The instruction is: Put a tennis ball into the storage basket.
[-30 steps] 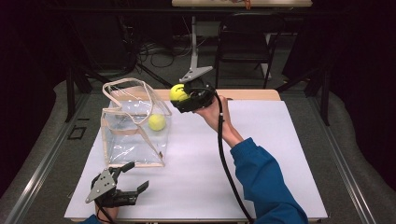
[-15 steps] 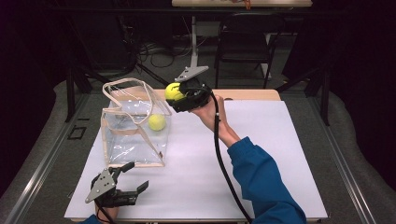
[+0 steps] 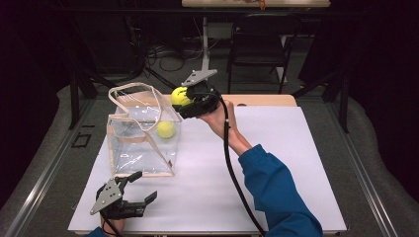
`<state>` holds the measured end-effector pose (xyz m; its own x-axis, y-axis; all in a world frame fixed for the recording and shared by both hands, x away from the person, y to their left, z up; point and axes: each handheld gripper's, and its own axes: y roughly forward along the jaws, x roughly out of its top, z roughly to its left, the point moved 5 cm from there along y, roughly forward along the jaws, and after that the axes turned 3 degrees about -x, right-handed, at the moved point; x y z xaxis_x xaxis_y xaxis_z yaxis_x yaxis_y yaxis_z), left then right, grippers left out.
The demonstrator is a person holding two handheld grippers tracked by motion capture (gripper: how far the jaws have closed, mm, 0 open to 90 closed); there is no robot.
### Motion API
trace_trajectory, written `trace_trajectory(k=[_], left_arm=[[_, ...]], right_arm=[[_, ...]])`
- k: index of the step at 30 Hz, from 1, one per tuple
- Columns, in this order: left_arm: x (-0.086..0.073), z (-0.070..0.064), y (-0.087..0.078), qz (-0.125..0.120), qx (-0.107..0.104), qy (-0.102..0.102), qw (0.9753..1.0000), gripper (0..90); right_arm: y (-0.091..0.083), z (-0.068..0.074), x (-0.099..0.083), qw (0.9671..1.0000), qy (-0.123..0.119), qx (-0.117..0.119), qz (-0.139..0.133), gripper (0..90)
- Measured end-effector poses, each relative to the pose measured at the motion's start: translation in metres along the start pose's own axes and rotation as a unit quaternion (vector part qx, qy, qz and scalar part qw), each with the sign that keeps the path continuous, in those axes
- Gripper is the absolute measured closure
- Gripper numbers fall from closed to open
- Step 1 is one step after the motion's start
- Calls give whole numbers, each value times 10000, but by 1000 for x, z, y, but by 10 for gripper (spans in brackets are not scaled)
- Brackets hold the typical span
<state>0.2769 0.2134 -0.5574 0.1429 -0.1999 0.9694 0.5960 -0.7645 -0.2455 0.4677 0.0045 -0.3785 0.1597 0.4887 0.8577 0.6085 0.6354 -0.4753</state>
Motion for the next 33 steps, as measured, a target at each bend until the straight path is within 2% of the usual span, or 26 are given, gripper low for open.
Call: trace_trajectory(k=[33], left_arm=[[0, 0, -1, -3, -9, 9, 10000, 158]], right_arm=[[9, 11, 14, 9998, -90, 98, -155, 268]])
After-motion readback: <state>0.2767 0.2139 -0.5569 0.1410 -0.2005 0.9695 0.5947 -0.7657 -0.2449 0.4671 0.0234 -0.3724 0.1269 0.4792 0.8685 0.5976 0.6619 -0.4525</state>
